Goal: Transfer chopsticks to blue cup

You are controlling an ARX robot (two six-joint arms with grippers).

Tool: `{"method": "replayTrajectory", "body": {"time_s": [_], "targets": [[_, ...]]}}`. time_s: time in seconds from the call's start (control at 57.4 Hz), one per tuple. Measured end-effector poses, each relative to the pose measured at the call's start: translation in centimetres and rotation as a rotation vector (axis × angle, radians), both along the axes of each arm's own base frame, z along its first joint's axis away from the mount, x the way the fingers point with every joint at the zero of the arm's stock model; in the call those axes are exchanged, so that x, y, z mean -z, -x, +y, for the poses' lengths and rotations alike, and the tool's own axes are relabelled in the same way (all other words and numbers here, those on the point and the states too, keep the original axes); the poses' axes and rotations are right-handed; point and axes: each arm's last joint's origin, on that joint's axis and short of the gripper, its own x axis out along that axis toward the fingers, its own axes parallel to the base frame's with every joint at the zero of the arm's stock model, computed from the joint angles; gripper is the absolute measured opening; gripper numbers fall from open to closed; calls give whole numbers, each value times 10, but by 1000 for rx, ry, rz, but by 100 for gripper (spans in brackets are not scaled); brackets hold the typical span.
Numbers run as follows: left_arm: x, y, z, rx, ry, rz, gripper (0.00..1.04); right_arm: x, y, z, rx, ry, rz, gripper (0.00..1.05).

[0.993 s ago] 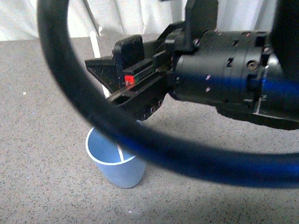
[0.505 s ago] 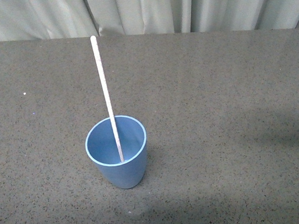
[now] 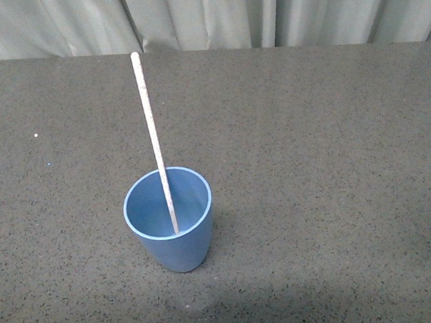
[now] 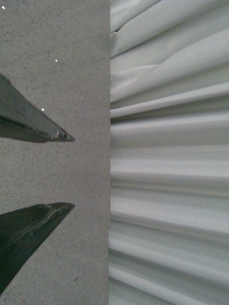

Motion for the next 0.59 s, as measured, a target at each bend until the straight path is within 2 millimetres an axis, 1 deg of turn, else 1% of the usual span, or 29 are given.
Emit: {"method": "replayTrajectory", "body": {"time_s": [0.087, 0.157, 0.279, 0.592], "targets": [[0, 0, 0, 0, 0, 0, 98, 1, 6, -4, 22, 3, -7, 11], [0, 0, 0, 0, 0, 0, 98, 3, 11, -5, 22, 8, -11, 0], [0, 0, 0, 0, 0, 0, 98, 13, 20, -5, 19, 7, 1, 1], [0, 0, 0, 0, 0, 0, 98, 8, 33, -5, 19, 7, -17, 1]]}}
